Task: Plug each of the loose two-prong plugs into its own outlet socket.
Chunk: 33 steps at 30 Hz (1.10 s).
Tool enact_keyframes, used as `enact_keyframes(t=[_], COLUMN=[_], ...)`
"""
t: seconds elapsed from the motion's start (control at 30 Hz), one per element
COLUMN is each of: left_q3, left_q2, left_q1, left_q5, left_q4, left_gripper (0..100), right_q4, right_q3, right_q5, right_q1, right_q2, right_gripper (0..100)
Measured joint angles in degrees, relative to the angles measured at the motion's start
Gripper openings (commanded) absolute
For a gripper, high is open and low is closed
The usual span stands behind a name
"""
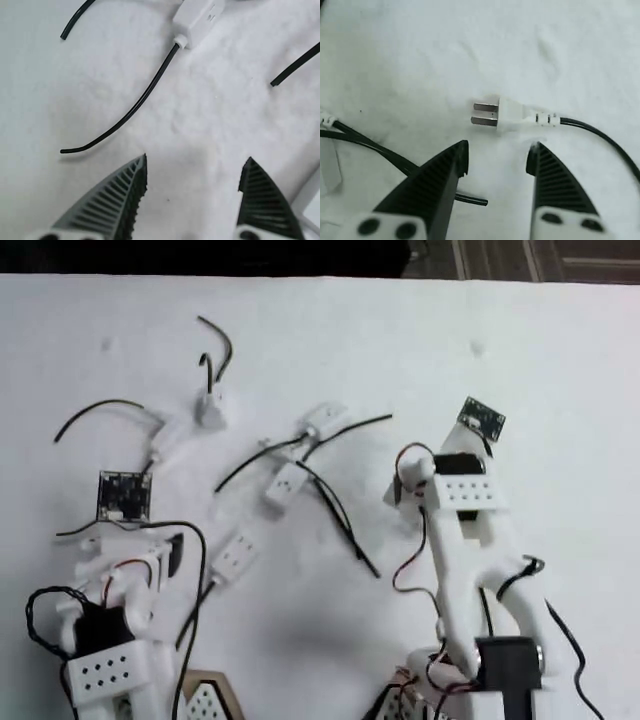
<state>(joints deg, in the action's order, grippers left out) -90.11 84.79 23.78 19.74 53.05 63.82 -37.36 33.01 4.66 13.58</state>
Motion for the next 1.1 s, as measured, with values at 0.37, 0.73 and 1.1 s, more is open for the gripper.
enact_keyframes(t=[0.37,0.73,1.1], left_q3=[0.0,0.0,0.0], left_q2=[0.0,0.0,0.0], left_q1=[0.0,0.0,0.0], left_q5=[0.0,0.0,0.0], left_q4=[0.0,0.0,0.0], left_gripper=[29,29,29], right_q4=[-1.7,-3.9,-6.8], right_q3=[3.4,3.2,7.6], right_q5=[6.9,6.9,6.9], right_q1=[-1.7,-3.4,-4.0], right_q2=[-2.3,-5.4,-18.5], right_gripper=[19.4,19.5,17.8])
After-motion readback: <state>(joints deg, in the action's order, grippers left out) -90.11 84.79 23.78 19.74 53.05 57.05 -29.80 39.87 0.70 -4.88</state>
